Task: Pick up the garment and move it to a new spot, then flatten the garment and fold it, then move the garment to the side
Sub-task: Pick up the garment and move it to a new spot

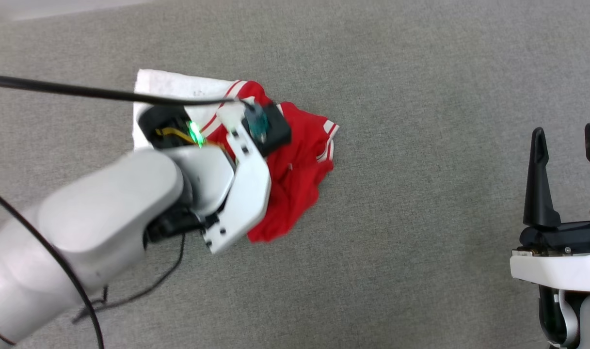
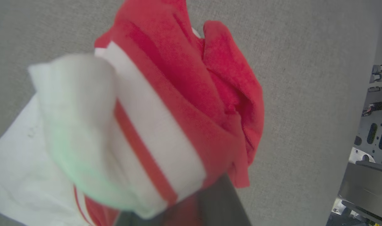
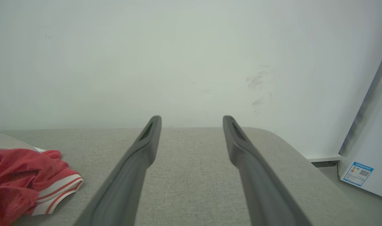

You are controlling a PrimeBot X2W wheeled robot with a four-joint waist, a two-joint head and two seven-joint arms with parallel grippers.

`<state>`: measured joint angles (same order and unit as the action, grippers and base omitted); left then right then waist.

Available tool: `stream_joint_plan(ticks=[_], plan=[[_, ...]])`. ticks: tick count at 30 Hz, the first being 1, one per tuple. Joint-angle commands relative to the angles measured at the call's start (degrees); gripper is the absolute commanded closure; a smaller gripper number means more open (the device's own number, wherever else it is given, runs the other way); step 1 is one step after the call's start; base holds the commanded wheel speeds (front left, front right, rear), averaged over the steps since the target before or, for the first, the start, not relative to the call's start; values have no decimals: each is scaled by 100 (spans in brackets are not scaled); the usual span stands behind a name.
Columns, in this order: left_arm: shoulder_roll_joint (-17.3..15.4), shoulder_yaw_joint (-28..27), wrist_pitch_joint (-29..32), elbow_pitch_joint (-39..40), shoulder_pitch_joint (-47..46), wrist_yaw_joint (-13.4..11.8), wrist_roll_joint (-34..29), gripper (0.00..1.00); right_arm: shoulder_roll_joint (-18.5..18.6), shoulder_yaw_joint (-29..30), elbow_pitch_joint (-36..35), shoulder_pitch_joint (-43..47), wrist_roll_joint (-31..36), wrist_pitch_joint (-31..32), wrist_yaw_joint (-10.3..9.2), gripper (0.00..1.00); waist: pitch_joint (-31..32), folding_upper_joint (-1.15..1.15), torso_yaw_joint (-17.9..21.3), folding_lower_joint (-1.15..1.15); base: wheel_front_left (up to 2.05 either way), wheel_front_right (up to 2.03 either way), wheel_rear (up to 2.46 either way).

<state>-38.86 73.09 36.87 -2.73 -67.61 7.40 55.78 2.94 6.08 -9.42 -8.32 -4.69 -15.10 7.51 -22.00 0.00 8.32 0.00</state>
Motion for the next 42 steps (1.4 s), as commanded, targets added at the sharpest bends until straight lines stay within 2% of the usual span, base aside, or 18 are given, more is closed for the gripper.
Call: stream_joint_plan(ticks=[1,5,8,9,10,19,24,27,35,39,40,42], plan=[[51,14,-14,-57,164,-2,-20,100,-10,-6,17,-83,-25,-10,-4,0,-58,0,25,0,0,0,0],[200,27,139,-239,659,-1,-241,100,-10,-30,42,-109,-16,-10,-4,0,-118,0,26,0,0,0,0],[319,41,-15,-354,825,-1,-363,100,-10,-30,66,-86,14,-10,-4,0,-81,0,-21,0,0,0,0],[354,42,-157,-390,806,-1,-368,42,-10,-32,72,-68,29,-10,-4,0,-45,0,-48,0,0,0,0],[398,39,-342,-427,736,-1,-373,0,-10,-25,83,-41,50,-10,-4,0,2,0,-84,0,0,0,0],[498,-171,-2102,-691,324,-23,-713,0,-10,-36,165,223,159,-10,-4,0,650,0,-421,0,0,0,0],[394,-387,-2845,-689,566,-347,-909,0,-10,-64,193,401,199,-10,-4,0,996,0,-599,0,0,0,0],[297,-576,-3344,-604,814,-739,-982,0,-10,-82,204,485,221,-10,-4,0,1149,0,-692,0,0,0,0],[56,-1031,-4823,-581,1892,-2048,-1163,0,-11,-102,242,662,269,-10,-3,0,1403,0,-953,0,0,0,0],[96,-1363,-5151,-595,2442,-2737,-1276,0,-10,-108,268,713,274,-10,-4,0,1476,0,-1054,0,0,0,0],[96,-1363,-5151,-595,2442,-2737,-1276,0,-10,-108,268,713,274,-10,-4,0,1476,0,-1054,0,0,0,0],[157,-1621,-5202,-522,2768,-3058,-1352,0,-9,-107,275,721,284,-10,-4,0,1495,0,-1092,0,0,0,0]])
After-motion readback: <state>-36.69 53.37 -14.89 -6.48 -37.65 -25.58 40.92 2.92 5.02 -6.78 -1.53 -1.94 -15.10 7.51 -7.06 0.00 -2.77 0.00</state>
